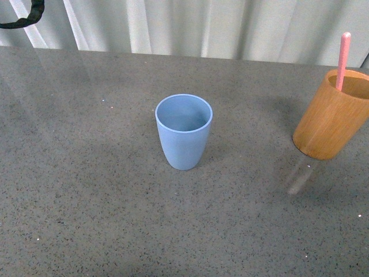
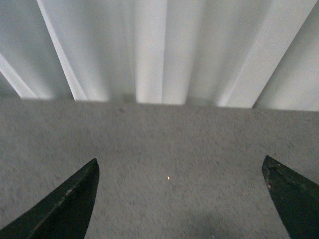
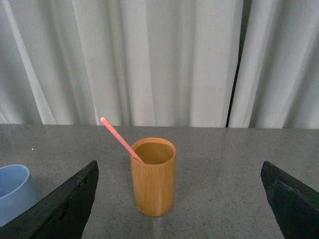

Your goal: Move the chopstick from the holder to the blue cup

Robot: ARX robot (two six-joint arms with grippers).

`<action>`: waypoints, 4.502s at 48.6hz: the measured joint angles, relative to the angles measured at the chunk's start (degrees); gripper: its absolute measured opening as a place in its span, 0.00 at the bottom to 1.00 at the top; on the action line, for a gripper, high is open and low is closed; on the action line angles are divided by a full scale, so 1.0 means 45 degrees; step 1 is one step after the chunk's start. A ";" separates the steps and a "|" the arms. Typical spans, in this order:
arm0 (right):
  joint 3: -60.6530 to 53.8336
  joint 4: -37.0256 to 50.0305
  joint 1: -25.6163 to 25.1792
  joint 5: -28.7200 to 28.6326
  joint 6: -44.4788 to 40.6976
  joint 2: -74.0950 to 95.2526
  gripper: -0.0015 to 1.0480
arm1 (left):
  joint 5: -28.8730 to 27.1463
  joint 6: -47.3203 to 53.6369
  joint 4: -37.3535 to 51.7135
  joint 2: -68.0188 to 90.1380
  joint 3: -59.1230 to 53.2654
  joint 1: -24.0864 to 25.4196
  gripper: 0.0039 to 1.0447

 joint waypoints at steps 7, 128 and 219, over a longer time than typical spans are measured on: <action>0.0000 0.0000 0.0000 0.0005 0.0005 0.0000 0.90 | 0.0544 0.1447 0.6091 -0.0889 -0.3395 0.0593 0.63; 0.0000 0.0000 0.0000 0.0005 0.0005 0.0000 0.90 | 0.4099 0.1787 -0.3031 -1.9054 -1.1876 0.4444 0.03; 0.4682 0.7801 -0.1010 -0.2948 -0.7524 1.7835 0.90 | 0.4099 0.1817 -0.5071 -2.1017 -1.1876 0.4444 0.94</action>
